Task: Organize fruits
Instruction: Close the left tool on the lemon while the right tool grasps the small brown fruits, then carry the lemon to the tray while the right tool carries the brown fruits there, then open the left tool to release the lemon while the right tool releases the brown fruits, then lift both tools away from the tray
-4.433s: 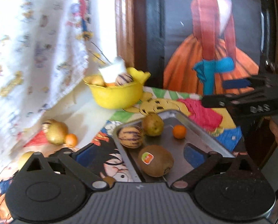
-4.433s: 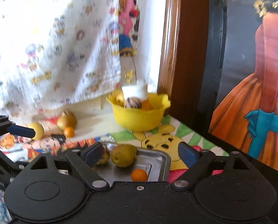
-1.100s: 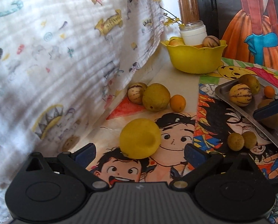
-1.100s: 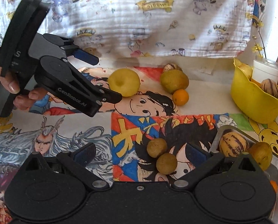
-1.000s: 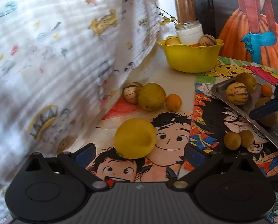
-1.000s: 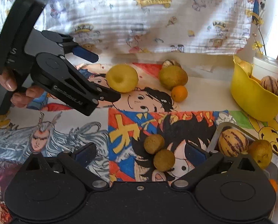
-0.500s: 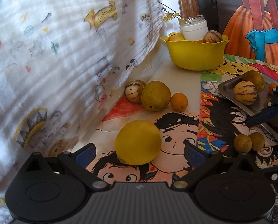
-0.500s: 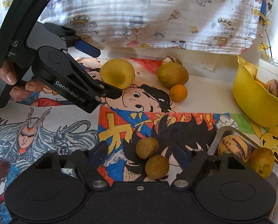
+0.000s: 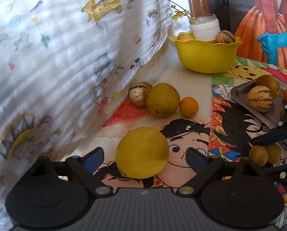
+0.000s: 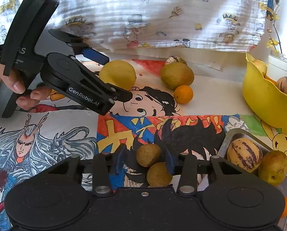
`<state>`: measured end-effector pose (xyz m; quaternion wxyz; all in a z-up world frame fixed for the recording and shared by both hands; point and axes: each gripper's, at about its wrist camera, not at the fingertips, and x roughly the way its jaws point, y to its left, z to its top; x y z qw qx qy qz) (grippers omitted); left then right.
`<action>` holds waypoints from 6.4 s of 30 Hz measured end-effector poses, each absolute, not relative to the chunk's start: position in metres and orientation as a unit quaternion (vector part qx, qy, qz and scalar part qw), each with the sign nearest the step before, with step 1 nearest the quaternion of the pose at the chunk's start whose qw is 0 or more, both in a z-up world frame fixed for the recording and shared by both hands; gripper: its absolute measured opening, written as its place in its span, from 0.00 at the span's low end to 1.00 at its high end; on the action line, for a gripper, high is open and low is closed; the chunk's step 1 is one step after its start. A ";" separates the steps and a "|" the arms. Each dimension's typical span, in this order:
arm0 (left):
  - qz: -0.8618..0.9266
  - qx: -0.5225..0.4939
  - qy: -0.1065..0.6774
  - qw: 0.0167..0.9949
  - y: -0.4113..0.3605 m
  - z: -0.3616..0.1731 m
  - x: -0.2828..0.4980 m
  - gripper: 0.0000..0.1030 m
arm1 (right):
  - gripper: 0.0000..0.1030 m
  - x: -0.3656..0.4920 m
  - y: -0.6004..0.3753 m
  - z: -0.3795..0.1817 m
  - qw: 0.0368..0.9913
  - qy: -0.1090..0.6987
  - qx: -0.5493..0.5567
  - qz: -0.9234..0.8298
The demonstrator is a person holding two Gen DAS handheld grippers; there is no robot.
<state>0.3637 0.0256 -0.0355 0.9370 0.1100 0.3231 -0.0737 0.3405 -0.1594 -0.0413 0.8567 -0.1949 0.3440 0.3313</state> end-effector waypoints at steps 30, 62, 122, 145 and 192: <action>-0.079 0.078 0.330 0.937 0.023 -0.030 0.353 0.61 | 0.30 0.334 -0.164 -0.030 0.875 0.316 -0.171 0.323; -0.160 0.047 0.321 0.932 -0.108 0.005 0.288 0.61 | 0.30 0.265 -0.325 0.010 0.940 0.267 -0.089 0.194; -0.203 0.064 0.331 0.919 -0.164 -0.014 0.249 0.78 | 0.67 0.266 -0.374 -0.020 0.939 0.302 -0.050 0.157; -0.104 0.024 0.321 0.941 -0.055 0.063 0.134 1.00 | 0.99 0.086 -0.340 0.072 0.958 0.254 -0.064 0.116; -0.084 0.119 0.228 0.963 0.029 0.117 0.264 1.00 | 0.99 0.196 -0.201 0.112 0.905 0.162 -0.235 0.314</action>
